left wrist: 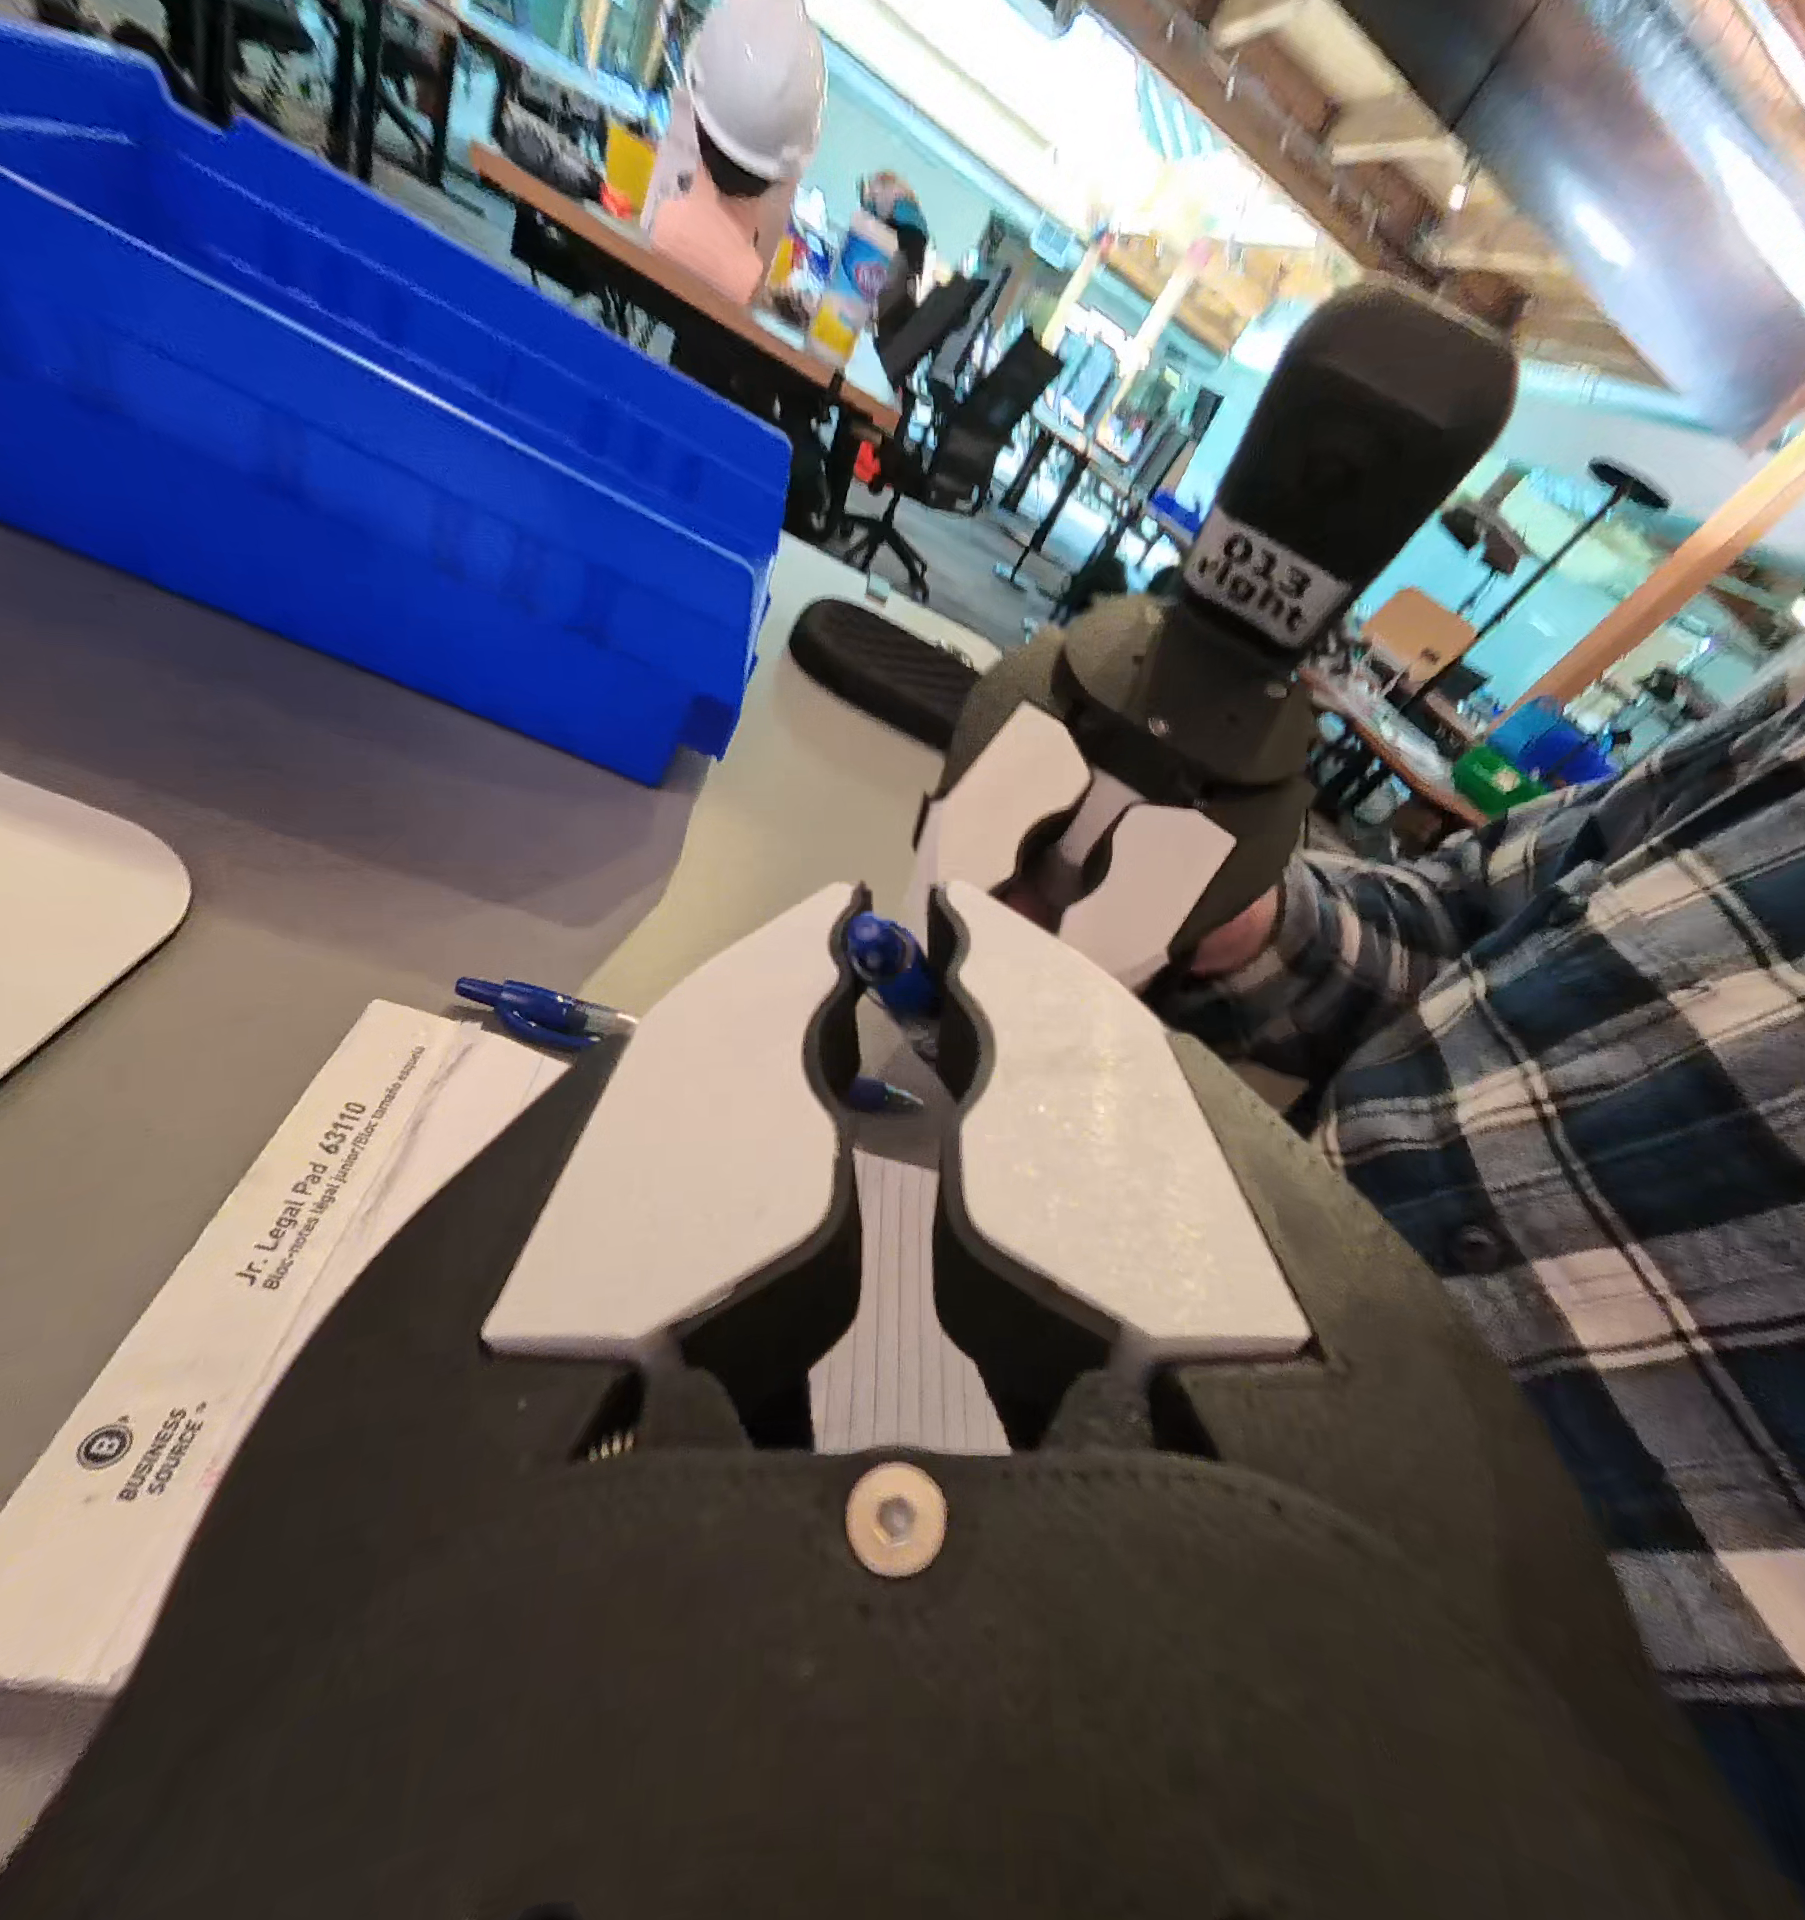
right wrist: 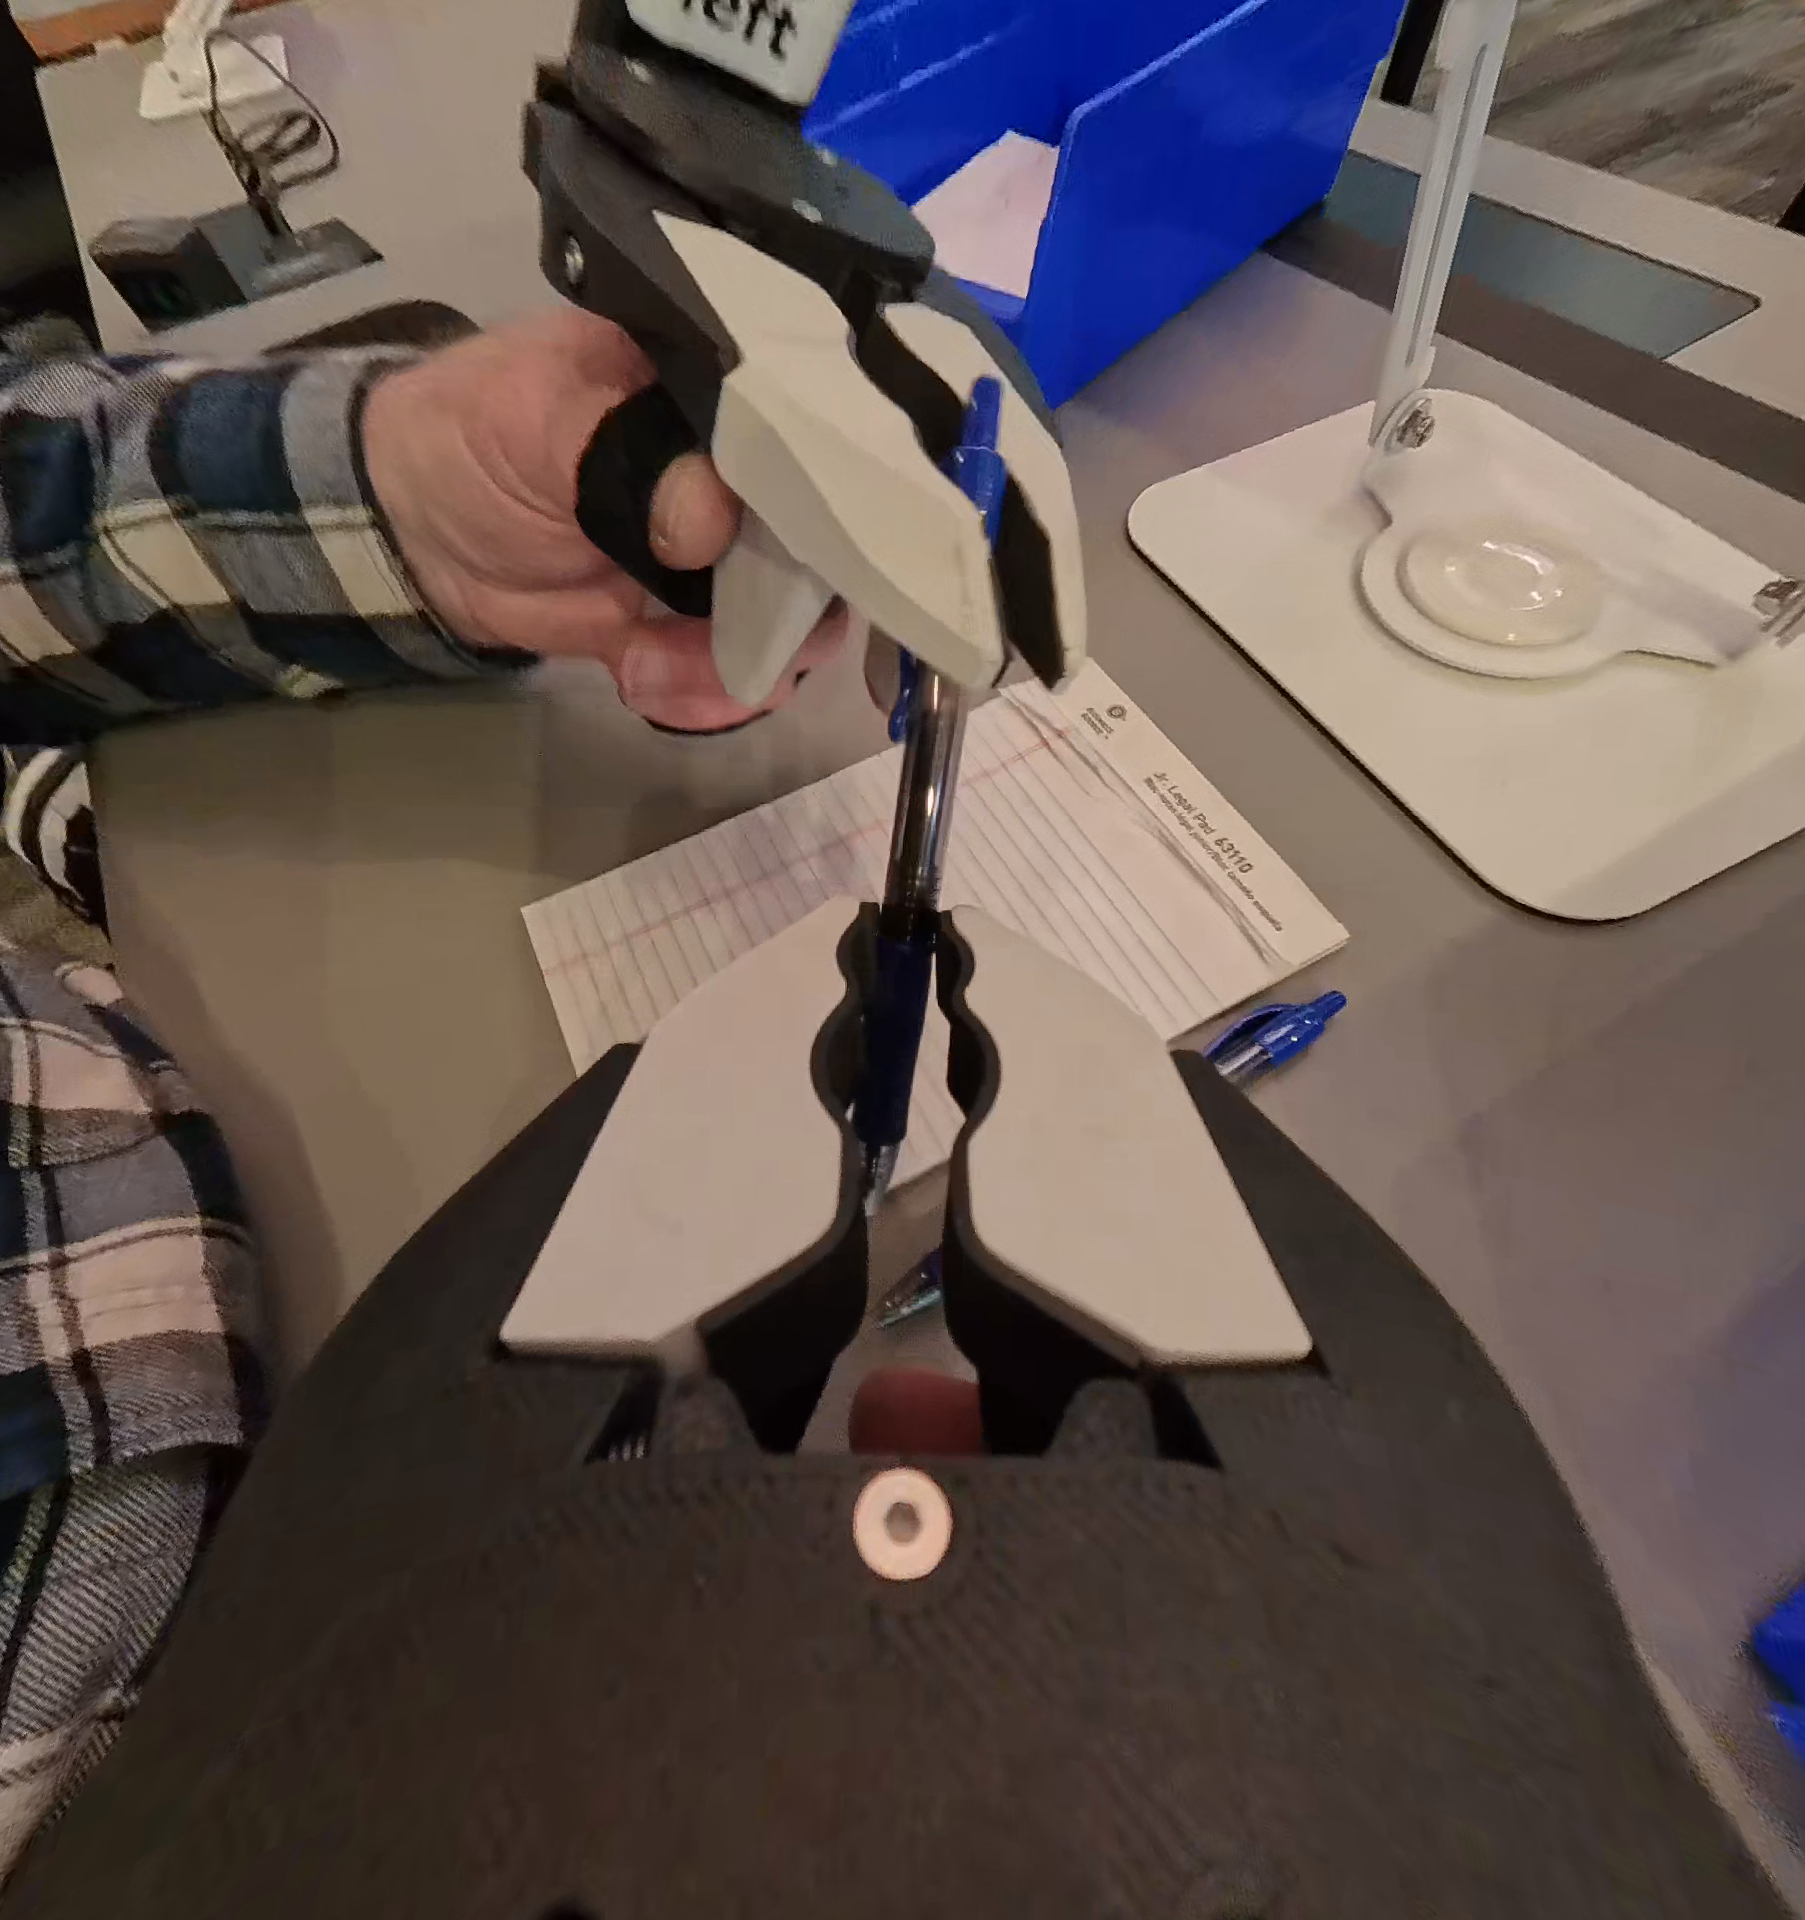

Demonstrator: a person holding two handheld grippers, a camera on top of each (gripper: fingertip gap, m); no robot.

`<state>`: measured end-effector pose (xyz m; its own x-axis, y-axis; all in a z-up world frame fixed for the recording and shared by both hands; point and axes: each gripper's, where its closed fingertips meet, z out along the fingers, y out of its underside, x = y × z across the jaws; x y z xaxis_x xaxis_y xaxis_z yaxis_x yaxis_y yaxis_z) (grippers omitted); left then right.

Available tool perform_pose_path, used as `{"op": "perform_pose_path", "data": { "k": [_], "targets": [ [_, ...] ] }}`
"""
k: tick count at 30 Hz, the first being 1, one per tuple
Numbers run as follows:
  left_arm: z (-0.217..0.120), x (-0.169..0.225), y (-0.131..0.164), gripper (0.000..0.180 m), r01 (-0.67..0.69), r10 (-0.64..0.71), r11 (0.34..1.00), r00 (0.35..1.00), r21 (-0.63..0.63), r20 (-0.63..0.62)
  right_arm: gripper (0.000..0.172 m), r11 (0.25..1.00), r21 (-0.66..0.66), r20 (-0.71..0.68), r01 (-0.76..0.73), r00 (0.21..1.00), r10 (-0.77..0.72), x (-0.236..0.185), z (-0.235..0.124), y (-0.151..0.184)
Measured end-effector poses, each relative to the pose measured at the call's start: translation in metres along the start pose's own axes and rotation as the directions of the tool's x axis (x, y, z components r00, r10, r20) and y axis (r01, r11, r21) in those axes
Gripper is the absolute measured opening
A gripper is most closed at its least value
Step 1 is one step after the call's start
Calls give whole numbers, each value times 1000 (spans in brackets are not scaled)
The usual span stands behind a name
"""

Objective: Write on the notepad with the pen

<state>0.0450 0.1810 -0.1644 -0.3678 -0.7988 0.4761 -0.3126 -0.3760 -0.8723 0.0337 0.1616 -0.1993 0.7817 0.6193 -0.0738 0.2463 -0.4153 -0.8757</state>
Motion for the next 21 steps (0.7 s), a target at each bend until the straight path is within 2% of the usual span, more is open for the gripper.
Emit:
{"op": "perform_pose_path", "data": {
  "k": [1, 3, 5, 7, 9, 10, 13, 15, 16, 19, 21],
  "targets": [
    [1, 2, 0, 10, -16, 16, 999, 1000, -31, 1, 10, 1000, -17, 17, 11, 1000, -10, 0, 0, 0],
    [1, 1, -3, 10, -67, 71, 994, 997, -87, 40, 25, 998, -63, 61, 6, 998, -2, -1, 0, 0],
    [2, 8, -1, 10, -119, 123, 976, 992, -183, 12, 28, 994, -111, 111, 20, 994, -8, -3, 1, 0],
    [5, 16, -4, 10, -147, 147, 962, 989, -228, -20, 32, 990, -139, 145, 23, 989, -3, -2, 4, -2],
    [11, 24, -11, 10, -158, 149, 965, 987, -211, -59, 30, 992, -126, 240, -15, 970, 45, -10, 7, -6],
    [14, 27, -12, 10, -158, 146, 965, 987, -208, -74, 11, 993, -116, 285, -30, 957, 62, -15, 8, -8],
    [14, 25, -24, 10, -140, 132, 982, 989, -126, -68, 8, 995, -30, 284, -97, 953, 101, -13, 8, -19],
    [9, 24, -35, 35, -80, 78, 996, 994, -31, -81, 8, 985, 51, 277, -165, 950, 145, -7, 4, -29],
    [9, 24, -33, 38, -78, 76, 997, 992, -24, -96, 8, 981, 69, 270, -184, 950, 159, -4, 3, -30],
    [18, 24, -25, 28, -113, 109, 993, 991, -41, -83, 8, 983, 93, 262, -161, 956, 132, -5, 4, -31],
    [25, 24, -20, 10, -129, 124, 990, 988, -59, -89, 8, 987, 80, 241, -142, 963, 119, -6, 8, -30]
  ]
}}
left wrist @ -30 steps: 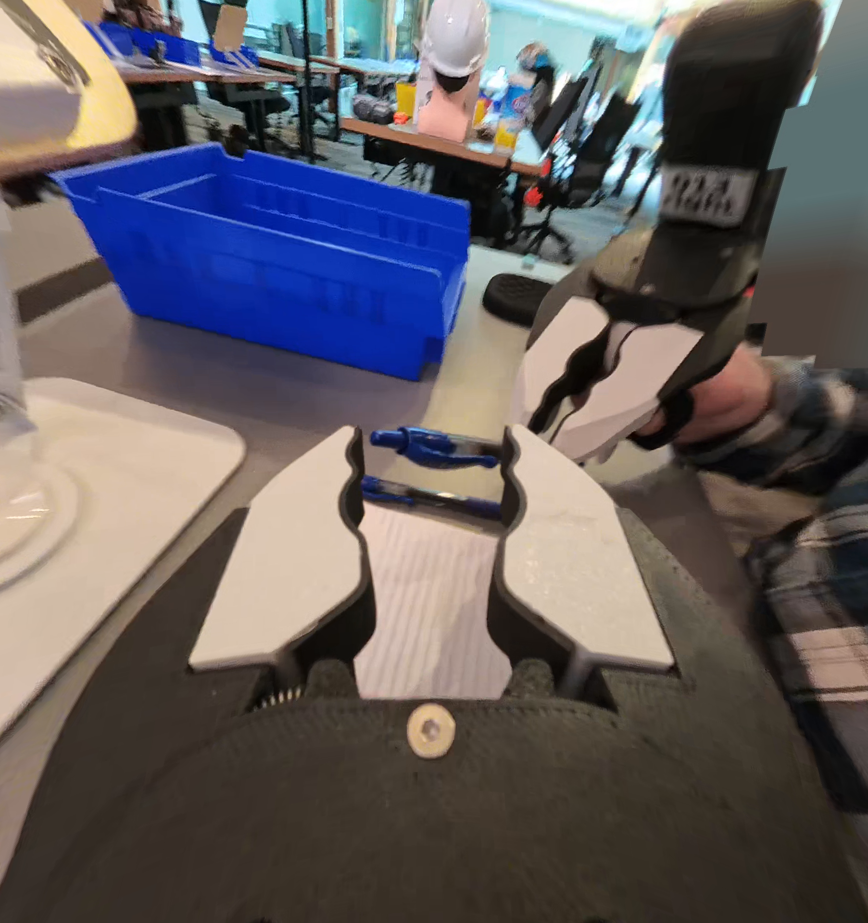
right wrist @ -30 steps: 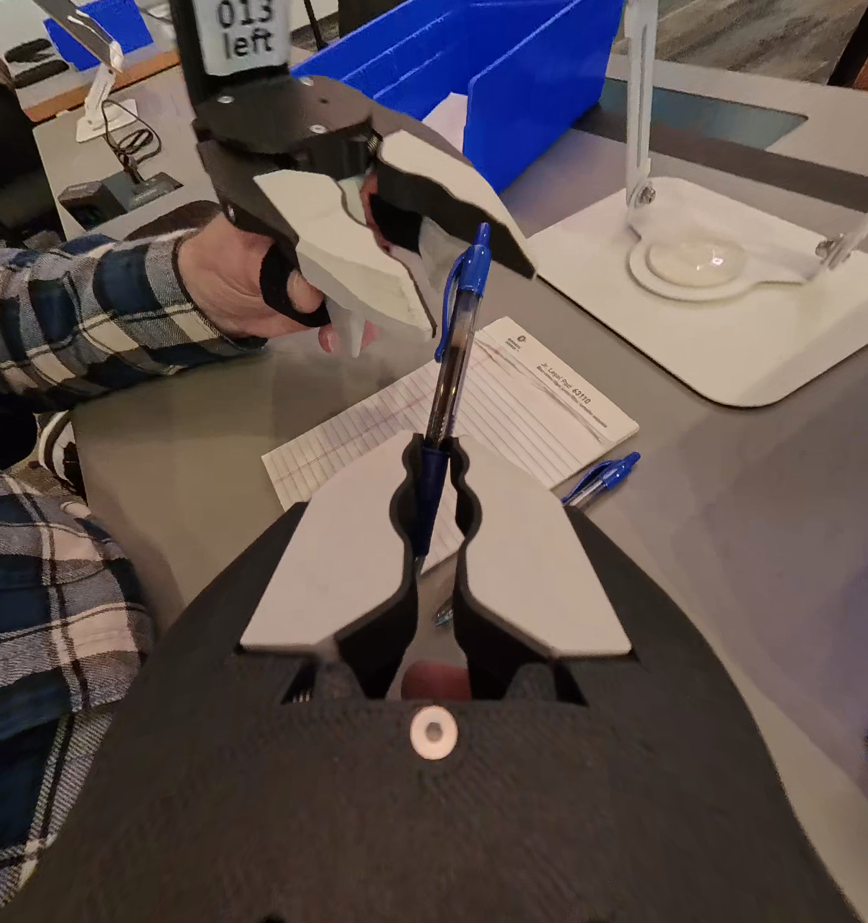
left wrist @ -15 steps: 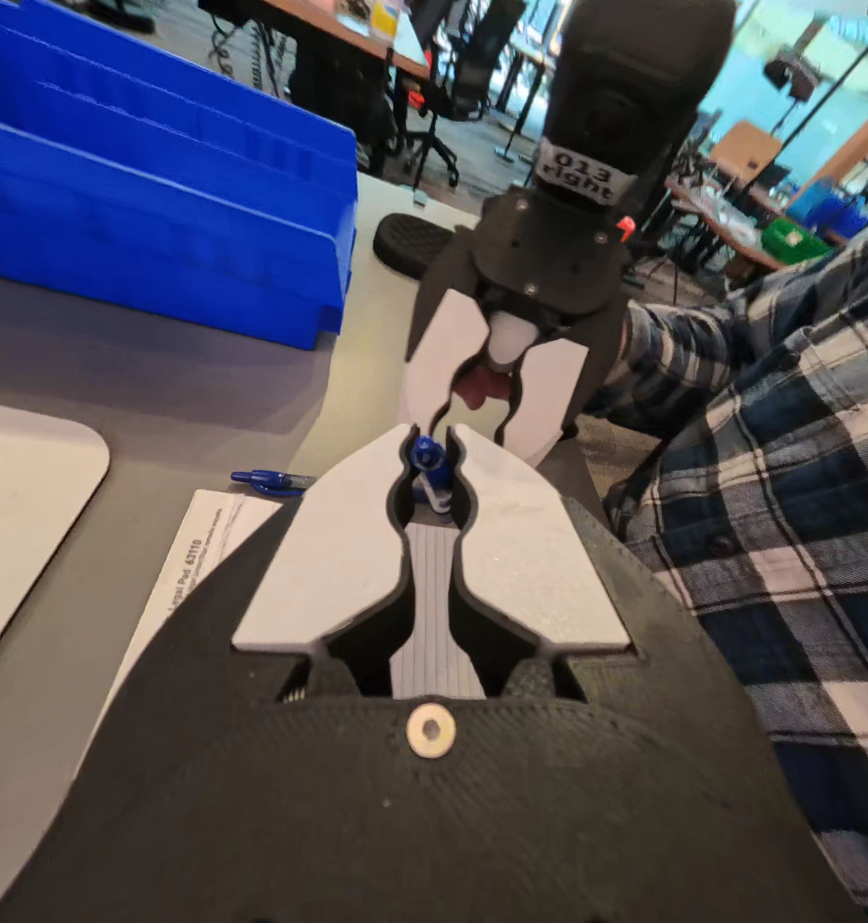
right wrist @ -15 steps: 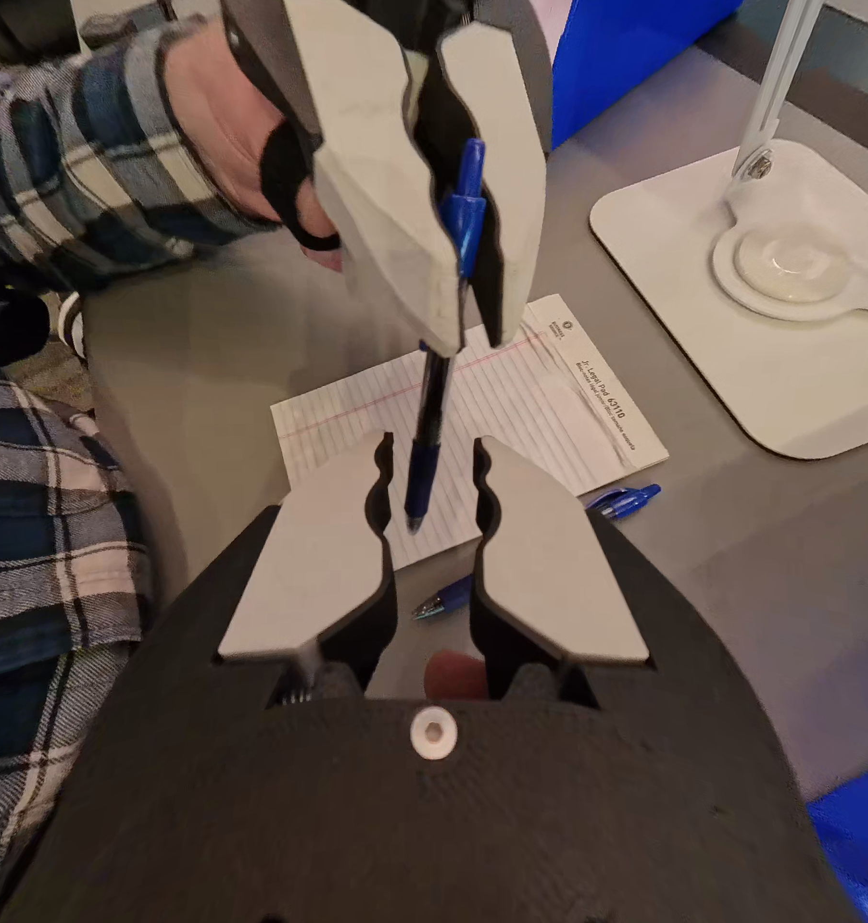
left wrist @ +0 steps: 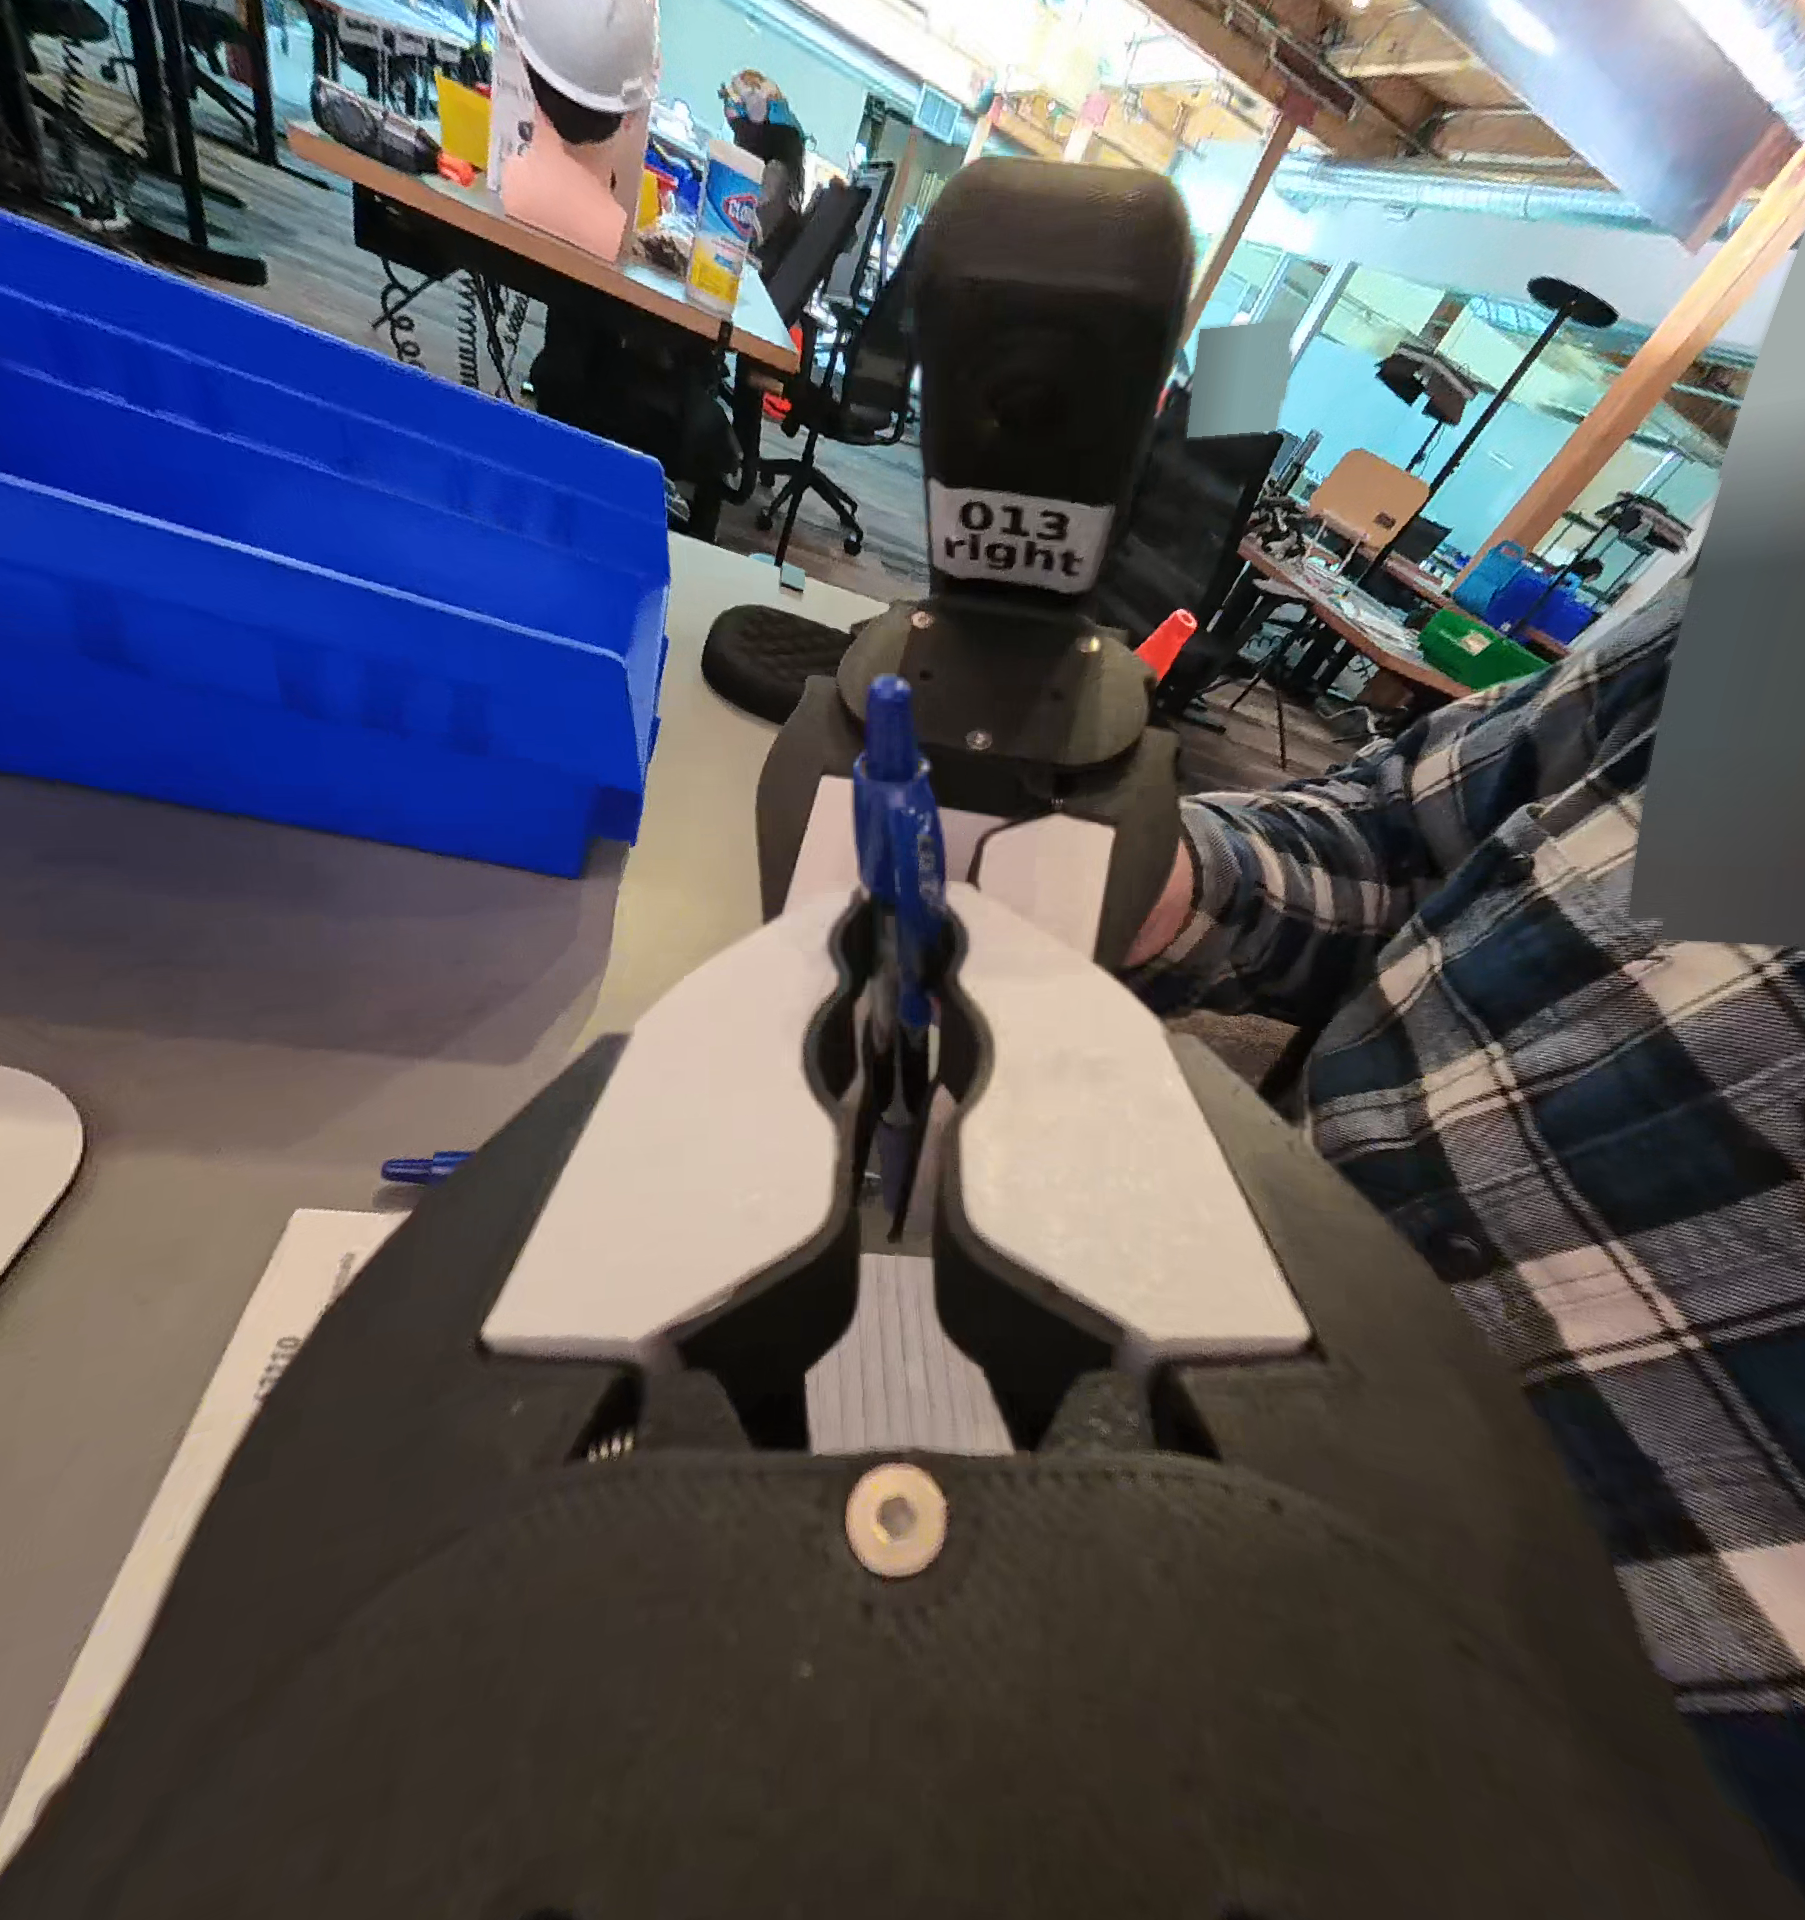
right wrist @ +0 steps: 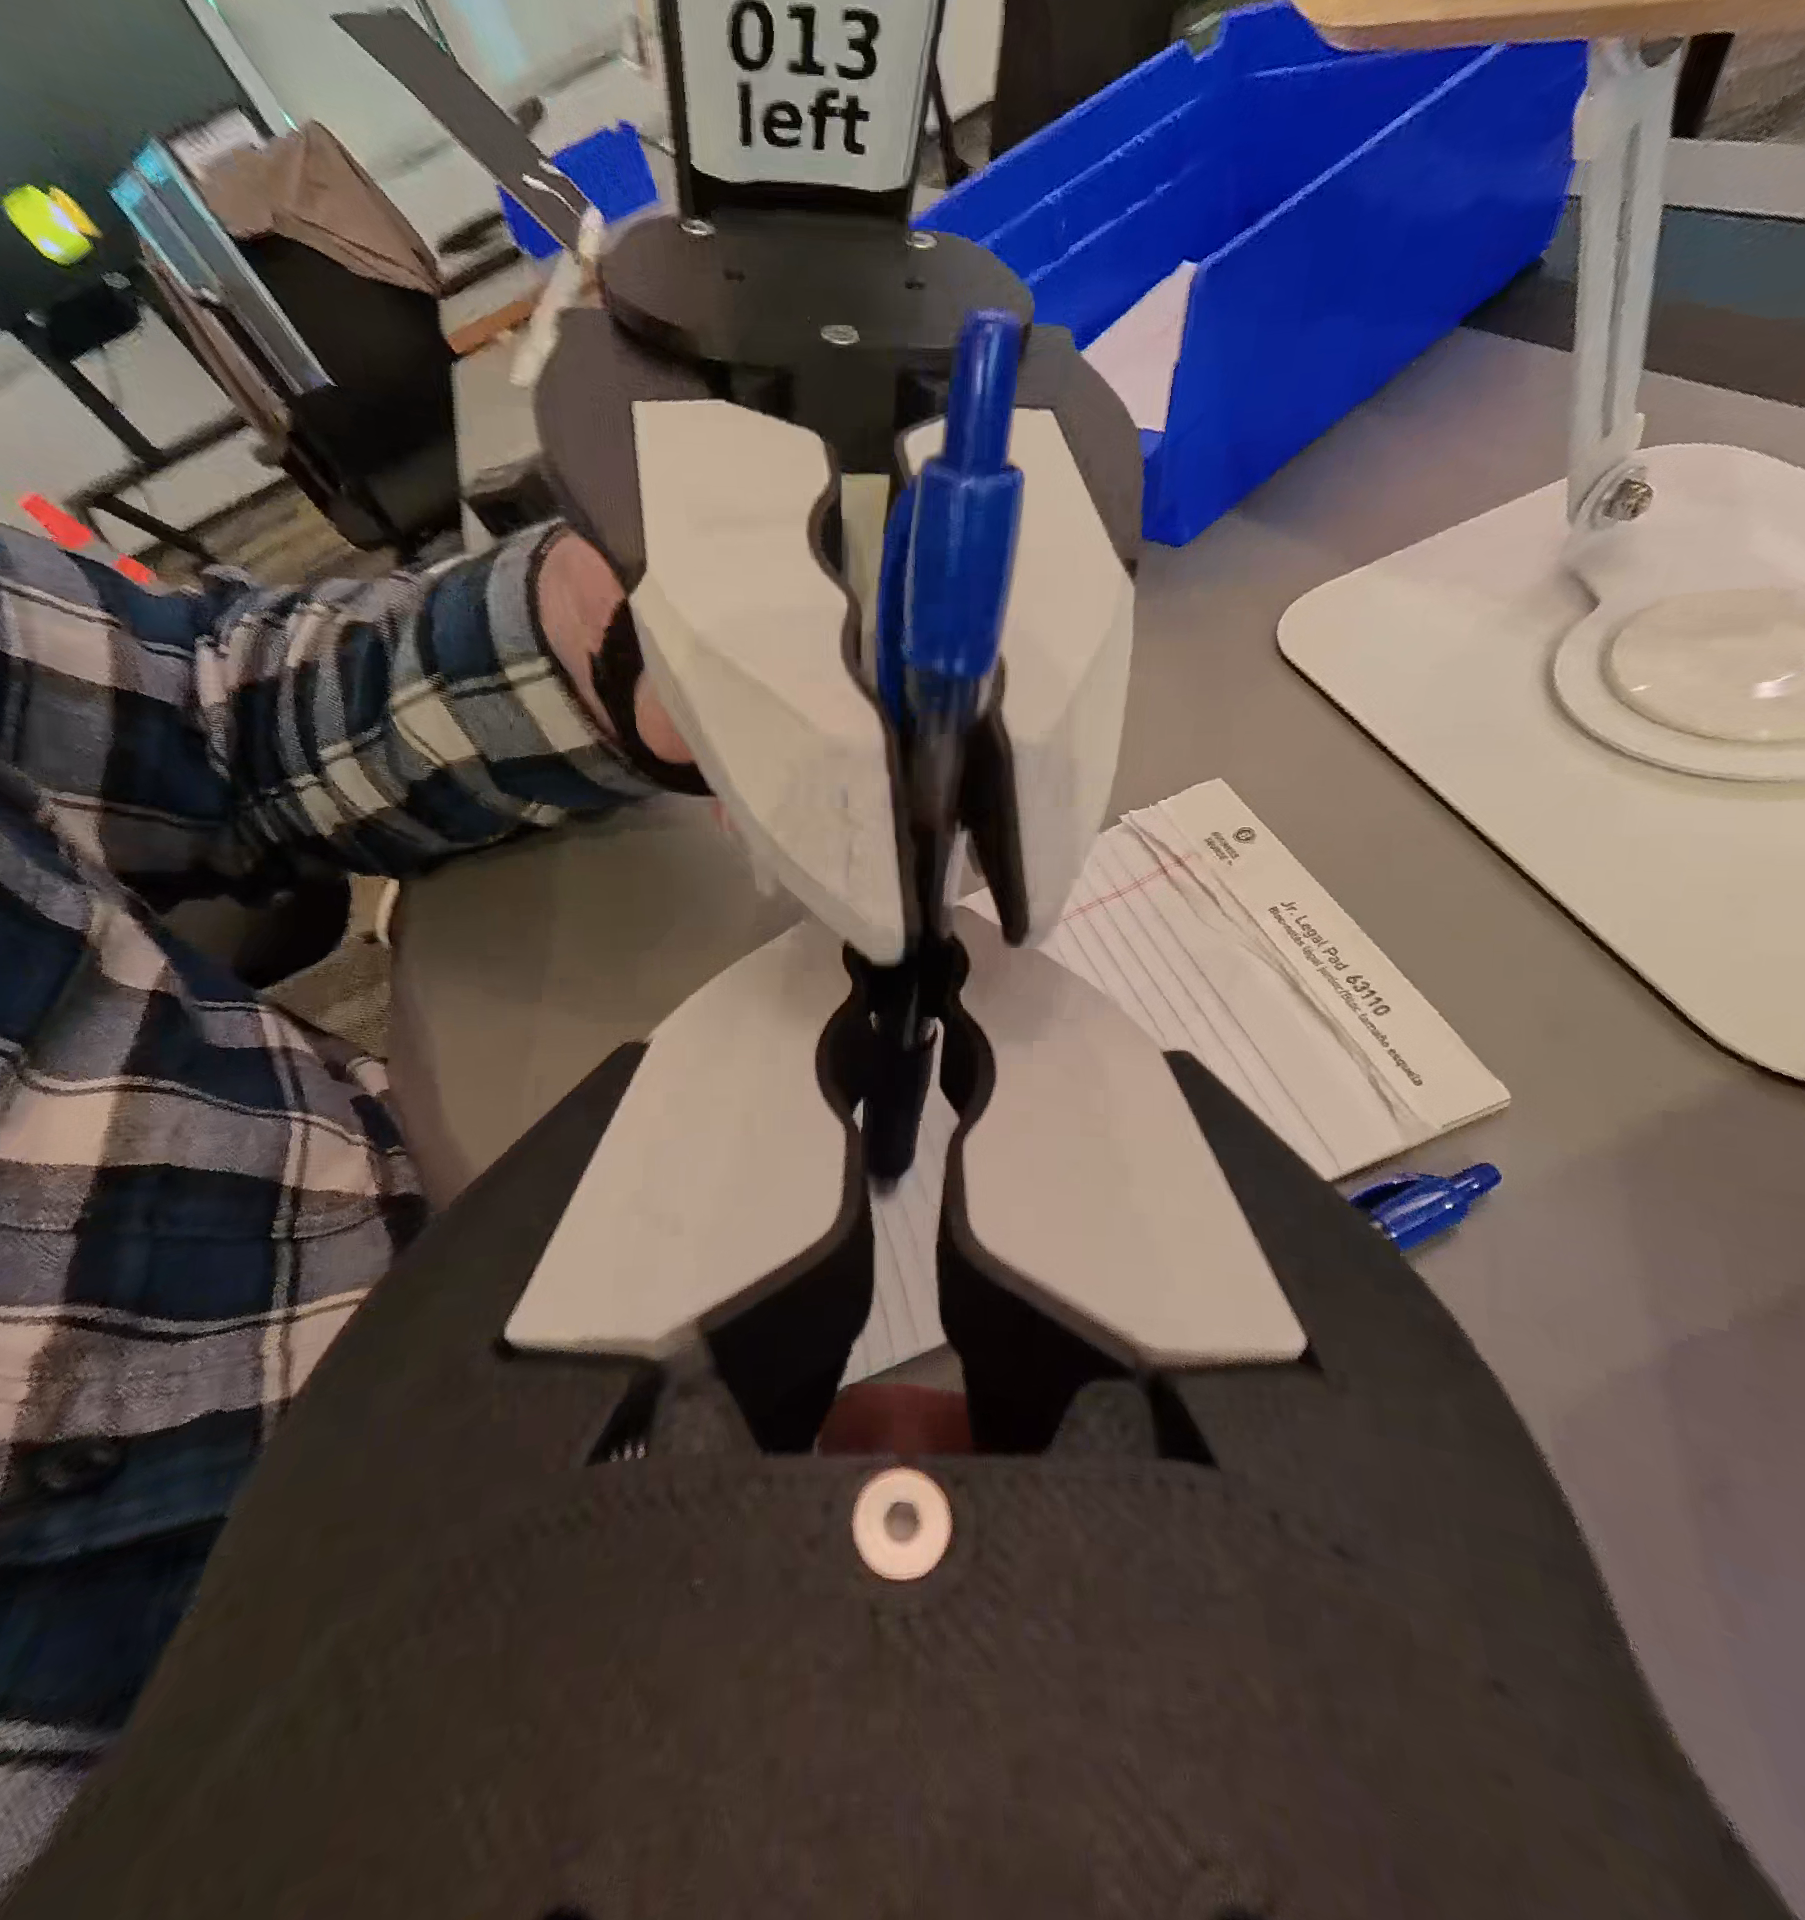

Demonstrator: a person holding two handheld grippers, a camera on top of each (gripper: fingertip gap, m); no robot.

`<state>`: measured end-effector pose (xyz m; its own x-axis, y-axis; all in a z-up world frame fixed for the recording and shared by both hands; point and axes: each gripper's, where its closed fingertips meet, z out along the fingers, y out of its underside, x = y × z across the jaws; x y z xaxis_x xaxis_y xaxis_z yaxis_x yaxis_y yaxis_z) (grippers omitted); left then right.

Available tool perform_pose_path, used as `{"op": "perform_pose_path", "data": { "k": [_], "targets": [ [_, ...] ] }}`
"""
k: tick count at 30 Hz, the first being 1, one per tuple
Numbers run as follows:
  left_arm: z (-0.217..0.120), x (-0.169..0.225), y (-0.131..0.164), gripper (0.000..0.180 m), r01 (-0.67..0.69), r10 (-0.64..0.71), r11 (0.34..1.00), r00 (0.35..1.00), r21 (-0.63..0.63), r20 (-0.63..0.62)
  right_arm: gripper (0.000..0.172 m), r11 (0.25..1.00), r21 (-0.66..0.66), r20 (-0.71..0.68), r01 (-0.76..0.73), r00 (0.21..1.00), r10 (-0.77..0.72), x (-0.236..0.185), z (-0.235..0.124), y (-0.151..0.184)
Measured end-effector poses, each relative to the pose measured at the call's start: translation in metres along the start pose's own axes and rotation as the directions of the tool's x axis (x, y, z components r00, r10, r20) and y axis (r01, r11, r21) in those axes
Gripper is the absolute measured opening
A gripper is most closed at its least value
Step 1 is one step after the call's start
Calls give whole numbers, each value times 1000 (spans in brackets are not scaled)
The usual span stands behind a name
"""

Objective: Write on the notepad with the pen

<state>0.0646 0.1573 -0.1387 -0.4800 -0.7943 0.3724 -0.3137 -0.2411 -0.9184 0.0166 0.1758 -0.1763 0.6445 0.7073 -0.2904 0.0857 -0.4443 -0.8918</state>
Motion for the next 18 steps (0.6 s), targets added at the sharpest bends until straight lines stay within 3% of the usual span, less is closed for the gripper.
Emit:
{"op": "perform_pose_path", "data": {
  "k": [2, 5, 7, 10, 14, 17, 18],
  "targets": [
    [4, 1, 2, 10, 7, -7, 1000, 1000, -9, -8, 8, 1000, -7, 18, 4, 1000, -4, -3, 2, 2],
    [-2, -1, -2, 10, 4, -4, 1000, 1000, 1, -9, 36, 1000, -21, 54, -19, 998, 20, 0, -11, 6],
    [-7, 4, -6, 10, 22, -21, 1000, 997, 6, -81, 40, 998, 58, 47, 3, 999, -6, 5, -29, -8],
    [-4, 18, 2, 10, 38, -55, 995, 977, -87, -207, 46, 985, 175, 120, 10, 992, -32, -1, -49, -39],
    [2, 26, 18, 10, -31, -35, 971, 962, -237, -271, 37, 988, 155, 276, -28, 961, -16, -12, -47, -53],
    [6, 25, 17, 10, -20, -58, 963, 959, -269, -278, 11, 994, 99, 337, -42, 941, 6, -18, -39, -48],
    [7, 25, 18, 10, -26, -55, 961, 958, -277, -280, 11, 992, 106, 351, -63, 936, 22, -18, -37, -48]
  ]
}}
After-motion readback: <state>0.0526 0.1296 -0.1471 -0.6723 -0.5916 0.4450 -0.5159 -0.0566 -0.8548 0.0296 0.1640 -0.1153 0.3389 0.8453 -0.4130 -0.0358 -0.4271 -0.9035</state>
